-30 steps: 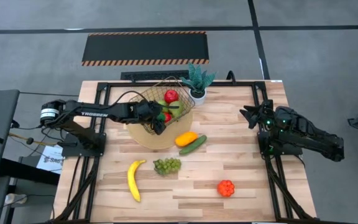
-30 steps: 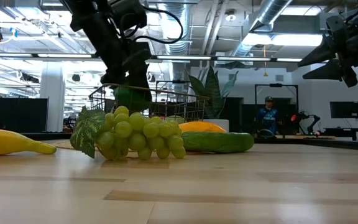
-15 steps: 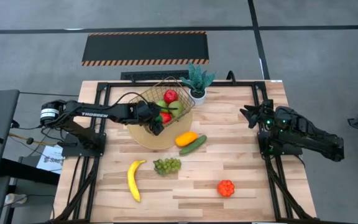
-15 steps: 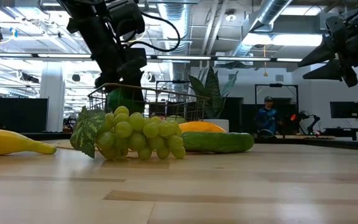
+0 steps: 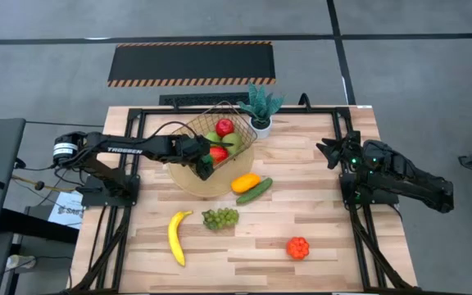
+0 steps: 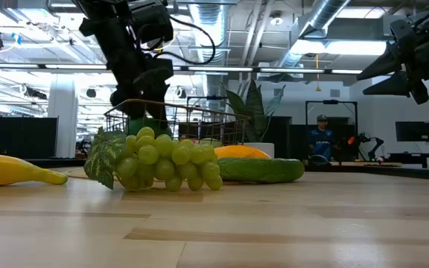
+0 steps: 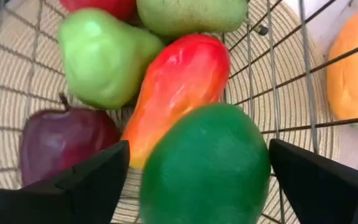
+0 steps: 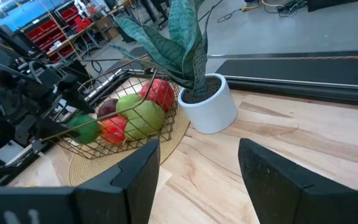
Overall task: Build produce basket
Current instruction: Put the lime into the wire basket, then put the yellow mango into the wire basket
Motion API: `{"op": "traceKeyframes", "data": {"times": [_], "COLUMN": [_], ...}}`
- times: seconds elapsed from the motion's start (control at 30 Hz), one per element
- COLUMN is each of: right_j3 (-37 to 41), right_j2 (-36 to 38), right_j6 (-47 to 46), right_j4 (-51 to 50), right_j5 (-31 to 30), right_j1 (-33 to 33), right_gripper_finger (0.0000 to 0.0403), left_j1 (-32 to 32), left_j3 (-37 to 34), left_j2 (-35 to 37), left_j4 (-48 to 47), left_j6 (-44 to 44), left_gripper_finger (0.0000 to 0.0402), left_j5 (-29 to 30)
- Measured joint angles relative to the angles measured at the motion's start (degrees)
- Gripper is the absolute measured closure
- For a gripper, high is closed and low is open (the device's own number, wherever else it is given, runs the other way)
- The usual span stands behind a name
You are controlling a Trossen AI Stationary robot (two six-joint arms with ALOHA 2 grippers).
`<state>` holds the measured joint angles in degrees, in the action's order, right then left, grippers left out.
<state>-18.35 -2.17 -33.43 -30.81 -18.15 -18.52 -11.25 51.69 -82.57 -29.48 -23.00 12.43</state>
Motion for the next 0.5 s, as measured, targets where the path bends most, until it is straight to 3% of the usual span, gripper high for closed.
{"op": "traceKeyframes", "data": {"times": [0.37, 0.5], "right_j3": [0.0, 0.0], "right_j2": [0.0, 0.0], "right_j6": [0.28, 0.31], "right_j4": [-0.02, -0.02], "right_j5": [0.02, 0.02], "right_j1": [0.0, 0.0], "right_gripper_finger": [0.0163, 0.0163], "left_j1": [0.04, 1.65], "left_j3": [14.04, 19.52], "left_j2": [-0.04, -0.01], "left_j4": [-6.42, -2.12], "left_j6": [7.95, 8.58], "left_gripper_finger": [0.0019, 0.0019], "left_j5": [3.39, 2.22]}}
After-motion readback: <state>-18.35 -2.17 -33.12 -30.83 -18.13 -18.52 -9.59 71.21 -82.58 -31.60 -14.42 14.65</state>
